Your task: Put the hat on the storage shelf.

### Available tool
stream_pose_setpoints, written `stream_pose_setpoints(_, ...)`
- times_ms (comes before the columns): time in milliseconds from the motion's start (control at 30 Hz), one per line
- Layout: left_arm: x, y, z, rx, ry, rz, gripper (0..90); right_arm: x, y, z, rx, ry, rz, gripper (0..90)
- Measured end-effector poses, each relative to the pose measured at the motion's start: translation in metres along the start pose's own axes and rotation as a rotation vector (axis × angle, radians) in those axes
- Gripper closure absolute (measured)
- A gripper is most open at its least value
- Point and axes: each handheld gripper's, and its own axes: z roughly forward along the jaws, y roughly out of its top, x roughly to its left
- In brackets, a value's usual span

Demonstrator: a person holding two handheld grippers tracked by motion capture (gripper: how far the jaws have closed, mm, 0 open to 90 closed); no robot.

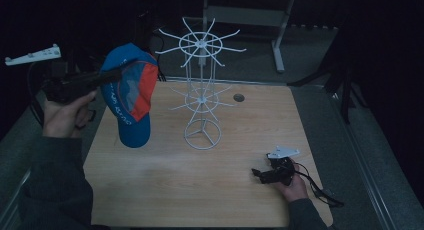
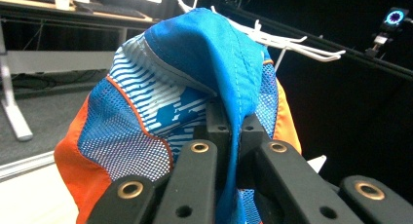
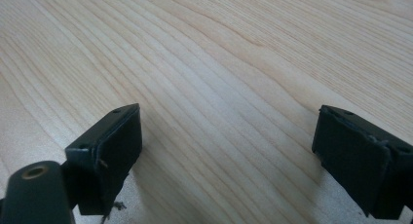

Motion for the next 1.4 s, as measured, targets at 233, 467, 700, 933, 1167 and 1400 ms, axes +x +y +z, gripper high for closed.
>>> stream_pose_setpoints(233, -0.001, 0.000, -0.002, -0.011, -0.015, 0.000, 88.9, 0.000, 0.000, 0.000, 0.000, 0.000, 0.000, 10.6)
stream_pose_setpoints(467, -0.003, 0.001, -0.004, -0.009, -0.022, 0.012, 88.8, 0.000, 0.000, 0.000, 0.000, 0.000, -0.001, 10.6)
stream_pose_setpoints(700, -0.004, 0.001, -0.006, -0.022, -0.030, 0.015, 88.8, 0.000, 0.000, 0.000, 0.001, 0.000, -0.002, 10.6)
stream_pose_setpoints(933, -0.005, 0.003, -0.009, -0.045, -0.030, 0.018, 88.8, 0.000, 0.000, 0.000, 0.000, 0.001, -0.001, 10.6)
stream_pose_setpoints(1167, -0.008, 0.007, -0.010, -0.057, -0.031, 0.034, 88.9, 0.000, 0.000, 0.000, 0.001, 0.000, -0.002, 10.6)
stream_pose_setpoints(1400, -0.011, 0.010, -0.009, -0.081, -0.035, 0.045, 88.9, 0.000, 0.000, 0.000, 0.000, 0.000, -0.002, 10.6)
